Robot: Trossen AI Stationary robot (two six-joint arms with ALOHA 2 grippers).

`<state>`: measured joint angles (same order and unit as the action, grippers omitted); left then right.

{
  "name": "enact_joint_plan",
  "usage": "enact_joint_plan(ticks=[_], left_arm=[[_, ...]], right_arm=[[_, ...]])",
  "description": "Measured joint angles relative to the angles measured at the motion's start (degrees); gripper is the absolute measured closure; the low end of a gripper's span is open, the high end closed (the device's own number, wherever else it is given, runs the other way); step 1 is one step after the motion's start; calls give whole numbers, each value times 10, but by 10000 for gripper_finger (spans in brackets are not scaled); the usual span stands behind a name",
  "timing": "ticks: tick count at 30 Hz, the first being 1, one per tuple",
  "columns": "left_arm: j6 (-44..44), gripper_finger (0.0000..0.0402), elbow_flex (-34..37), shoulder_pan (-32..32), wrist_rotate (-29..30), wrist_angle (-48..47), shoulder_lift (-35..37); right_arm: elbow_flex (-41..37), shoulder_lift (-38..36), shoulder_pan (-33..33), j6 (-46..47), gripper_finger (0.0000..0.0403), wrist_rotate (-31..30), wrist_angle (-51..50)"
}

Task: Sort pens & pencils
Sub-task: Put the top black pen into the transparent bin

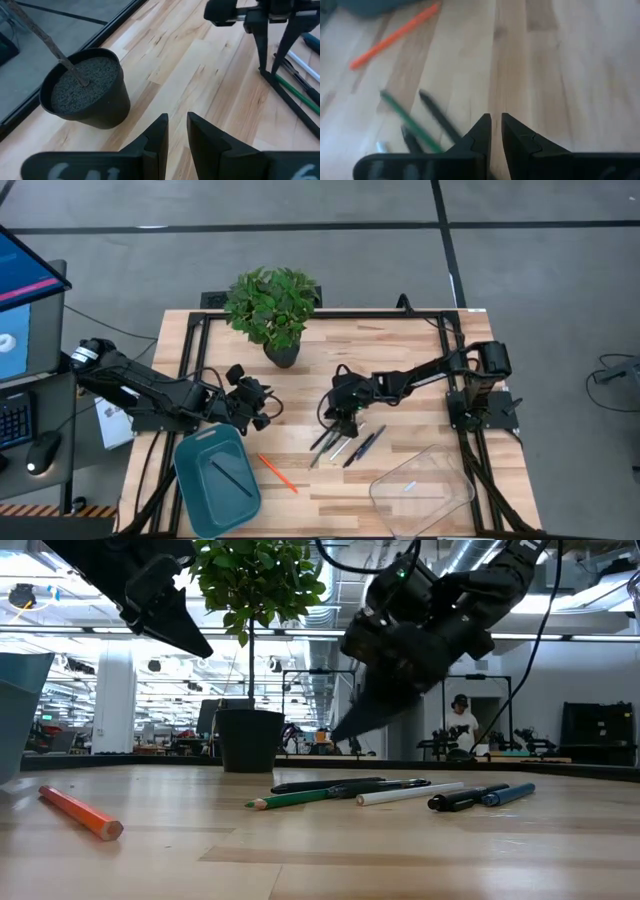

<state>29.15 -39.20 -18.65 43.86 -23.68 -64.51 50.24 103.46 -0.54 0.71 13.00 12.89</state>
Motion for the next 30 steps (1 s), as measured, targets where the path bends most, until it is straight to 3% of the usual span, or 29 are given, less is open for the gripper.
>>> enact_joint_plan(ticks=[5, 11, 17, 22, 26, 30], left_arm=[[0, 339, 0, 0, -1, 0, 0], [0, 339, 0, 0, -9, -9, 0], [17, 339, 0, 0, -10, -19, 0], [22, 339, 0, 0, -10, -25, 0], [22, 339, 0, 0, -11, -26, 0], [22, 339, 0, 0, -12, -26, 0]], right_arm=[[10, -1, -2, 10, 336, 10, 11], [19, -1, -8, 28, 336, 95, 5], [19, -1, -9, 22, 336, 94, -6], [19, 0, -17, -76, 336, 48, -28], [19, 0, -20, -97, 336, 49, -10], [19, 0, -21, -85, 336, 119, 12]])
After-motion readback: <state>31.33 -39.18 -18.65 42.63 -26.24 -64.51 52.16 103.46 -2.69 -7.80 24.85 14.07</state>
